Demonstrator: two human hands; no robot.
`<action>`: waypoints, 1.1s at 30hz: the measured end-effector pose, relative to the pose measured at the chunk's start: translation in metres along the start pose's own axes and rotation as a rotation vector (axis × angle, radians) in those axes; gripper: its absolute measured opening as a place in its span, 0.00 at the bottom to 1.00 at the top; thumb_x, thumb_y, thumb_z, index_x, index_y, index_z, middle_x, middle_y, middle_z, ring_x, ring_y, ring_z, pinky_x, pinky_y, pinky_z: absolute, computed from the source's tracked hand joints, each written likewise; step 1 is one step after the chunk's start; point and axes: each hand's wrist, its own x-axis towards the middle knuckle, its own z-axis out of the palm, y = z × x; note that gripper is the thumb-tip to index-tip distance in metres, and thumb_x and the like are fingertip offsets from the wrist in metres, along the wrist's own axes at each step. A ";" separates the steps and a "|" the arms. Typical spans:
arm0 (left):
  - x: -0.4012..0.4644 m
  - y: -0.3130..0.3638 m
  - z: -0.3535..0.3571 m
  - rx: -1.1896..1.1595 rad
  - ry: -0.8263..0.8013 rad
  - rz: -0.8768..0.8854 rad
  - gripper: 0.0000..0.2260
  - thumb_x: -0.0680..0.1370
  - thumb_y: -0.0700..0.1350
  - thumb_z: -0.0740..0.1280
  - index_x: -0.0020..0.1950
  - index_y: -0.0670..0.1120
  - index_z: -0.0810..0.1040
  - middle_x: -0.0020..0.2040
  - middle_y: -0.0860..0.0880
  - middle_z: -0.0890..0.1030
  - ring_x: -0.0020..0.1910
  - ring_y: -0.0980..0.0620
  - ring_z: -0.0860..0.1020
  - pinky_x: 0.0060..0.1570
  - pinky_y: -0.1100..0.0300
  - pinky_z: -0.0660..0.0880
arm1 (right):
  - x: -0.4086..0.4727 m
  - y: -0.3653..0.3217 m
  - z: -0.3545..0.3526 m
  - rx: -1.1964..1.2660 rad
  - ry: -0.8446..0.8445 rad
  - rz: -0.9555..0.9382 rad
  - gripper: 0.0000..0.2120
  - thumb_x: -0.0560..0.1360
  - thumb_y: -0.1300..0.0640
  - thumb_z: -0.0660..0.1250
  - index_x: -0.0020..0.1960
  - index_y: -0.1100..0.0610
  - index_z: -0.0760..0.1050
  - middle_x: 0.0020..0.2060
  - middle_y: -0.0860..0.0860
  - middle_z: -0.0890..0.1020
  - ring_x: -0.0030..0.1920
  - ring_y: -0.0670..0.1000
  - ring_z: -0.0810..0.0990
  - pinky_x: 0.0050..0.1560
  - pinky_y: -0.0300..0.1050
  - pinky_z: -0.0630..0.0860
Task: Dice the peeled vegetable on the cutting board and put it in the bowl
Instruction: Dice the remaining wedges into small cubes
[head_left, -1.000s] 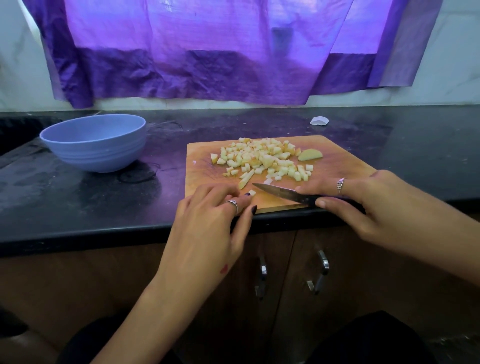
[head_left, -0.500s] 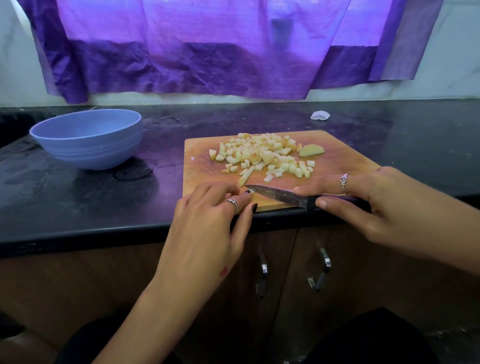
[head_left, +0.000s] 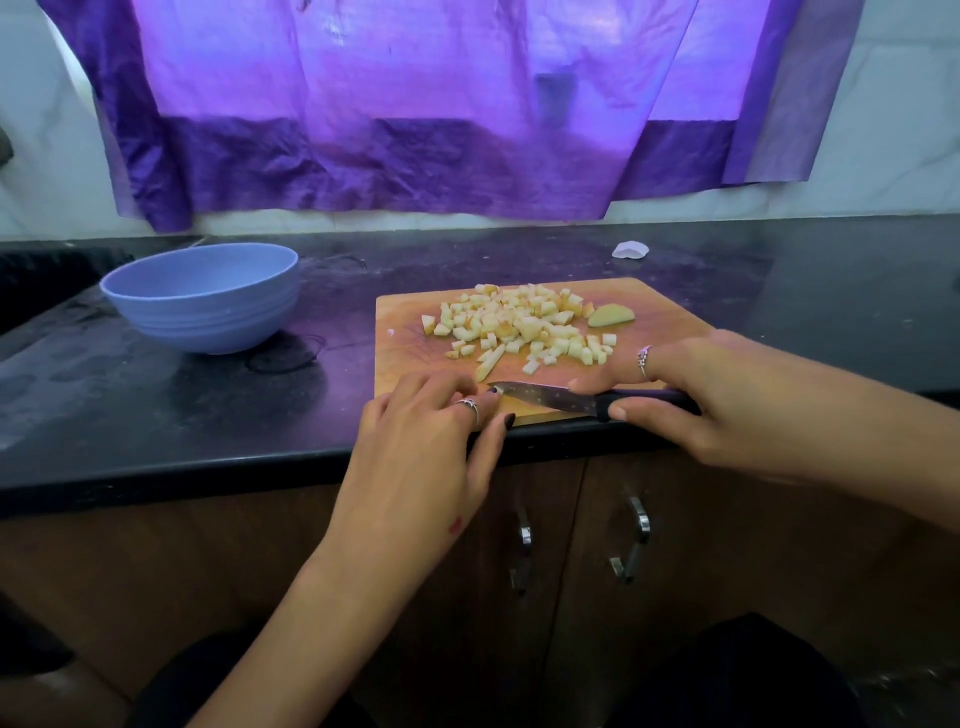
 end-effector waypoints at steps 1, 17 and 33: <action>0.000 0.000 0.000 0.019 -0.009 -0.006 0.16 0.77 0.54 0.60 0.56 0.50 0.83 0.52 0.53 0.80 0.54 0.51 0.76 0.47 0.52 0.71 | -0.002 -0.001 -0.001 -0.044 0.012 0.005 0.15 0.78 0.46 0.59 0.63 0.34 0.71 0.39 0.31 0.64 0.45 0.25 0.59 0.45 0.18 0.58; 0.024 -0.006 -0.008 0.016 -0.089 -0.183 0.14 0.79 0.53 0.60 0.61 0.52 0.78 0.63 0.56 0.73 0.67 0.53 0.64 0.58 0.53 0.64 | -0.023 -0.004 0.004 -0.014 0.117 0.035 0.14 0.78 0.48 0.63 0.47 0.26 0.73 0.32 0.28 0.69 0.44 0.28 0.69 0.33 0.28 0.63; 0.045 0.009 0.003 -0.018 -0.019 -0.291 0.07 0.76 0.51 0.68 0.44 0.50 0.83 0.55 0.57 0.77 0.60 0.56 0.70 0.56 0.55 0.65 | -0.008 0.016 0.012 0.122 0.209 0.154 0.12 0.76 0.55 0.66 0.53 0.38 0.78 0.34 0.16 0.66 0.37 0.23 0.69 0.27 0.33 0.63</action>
